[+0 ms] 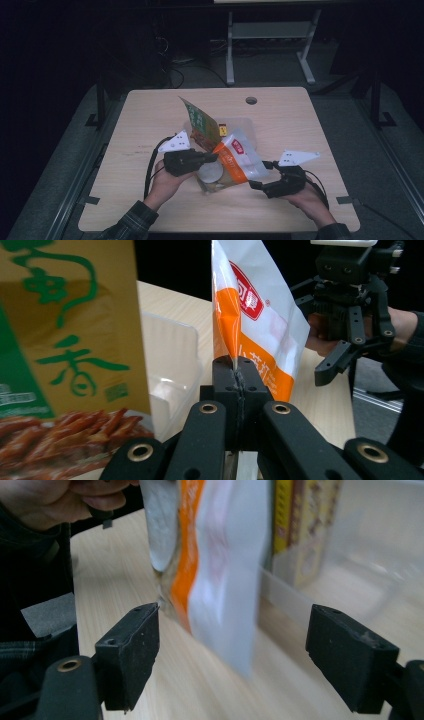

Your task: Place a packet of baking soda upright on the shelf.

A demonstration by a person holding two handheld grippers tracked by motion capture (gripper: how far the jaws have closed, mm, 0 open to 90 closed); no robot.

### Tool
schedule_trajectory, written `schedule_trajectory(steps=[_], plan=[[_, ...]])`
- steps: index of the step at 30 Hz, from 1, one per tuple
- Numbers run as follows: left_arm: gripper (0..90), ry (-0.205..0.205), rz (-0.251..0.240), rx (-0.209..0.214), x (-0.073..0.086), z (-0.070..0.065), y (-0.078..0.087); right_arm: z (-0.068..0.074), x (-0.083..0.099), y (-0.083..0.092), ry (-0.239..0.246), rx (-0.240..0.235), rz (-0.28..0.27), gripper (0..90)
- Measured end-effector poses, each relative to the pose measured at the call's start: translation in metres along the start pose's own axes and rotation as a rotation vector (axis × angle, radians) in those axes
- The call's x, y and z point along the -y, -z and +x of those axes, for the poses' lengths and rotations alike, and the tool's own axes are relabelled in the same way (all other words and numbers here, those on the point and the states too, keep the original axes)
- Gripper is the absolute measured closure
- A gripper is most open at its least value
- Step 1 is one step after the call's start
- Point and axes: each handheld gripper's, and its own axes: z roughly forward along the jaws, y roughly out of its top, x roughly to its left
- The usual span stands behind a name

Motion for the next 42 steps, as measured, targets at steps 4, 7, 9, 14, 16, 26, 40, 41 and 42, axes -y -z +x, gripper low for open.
schedule_trajectory(steps=[4, 7, 9, 14, 16, 26, 40, 41, 42], plan=[[89.8, 0.017, -0.013, -0.013, 0.002, 0.003, 0.007, 0.002, -0.013, -0.019, 0.016, -0.025, -0.014, 31.6], [89.8, 0.025, -0.016, -0.016, 0.003, 0.005, 0.011, 0.000, -0.019, -0.030, 0.012, -0.050, -0.039, 46.2], [89.8, 0.029, -0.021, -0.016, 0.003, 0.005, 0.012, 0.000, -0.023, -0.034, 0.009, -0.069, -0.043, 59.1], [89.7, 0.038, -0.032, -0.017, 0.004, 0.006, 0.015, 0.002, -0.024, -0.034, 0.006, -0.107, -0.040, 81.8], [89.7, 0.046, -0.036, -0.010, 0.004, 0.007, 0.015, 0.001, -0.025, -0.033, 0.013, -0.116, -0.052, 86.4], [89.6, 0.048, -0.015, -0.018, 0.009, 0.006, 0.016, 0.003, -0.033, -0.024, 0.021, -0.207, -0.083, 89.8], [89.2, -0.003, 0.071, -0.018, 0.018, -0.006, -0.002, 0.013, -0.053, -0.020, 0.104, -0.227, -0.131, 90.0], [89.1, -0.003, 0.077, -0.013, 0.019, -0.006, -0.003, 0.014, -0.054, -0.019, 0.107, -0.224, -0.130, 89.9], [89.0, -0.005, 0.079, -0.008, 0.019, -0.007, -0.004, 0.014, -0.054, -0.018, 0.113, -0.223, -0.130, 89.9]])
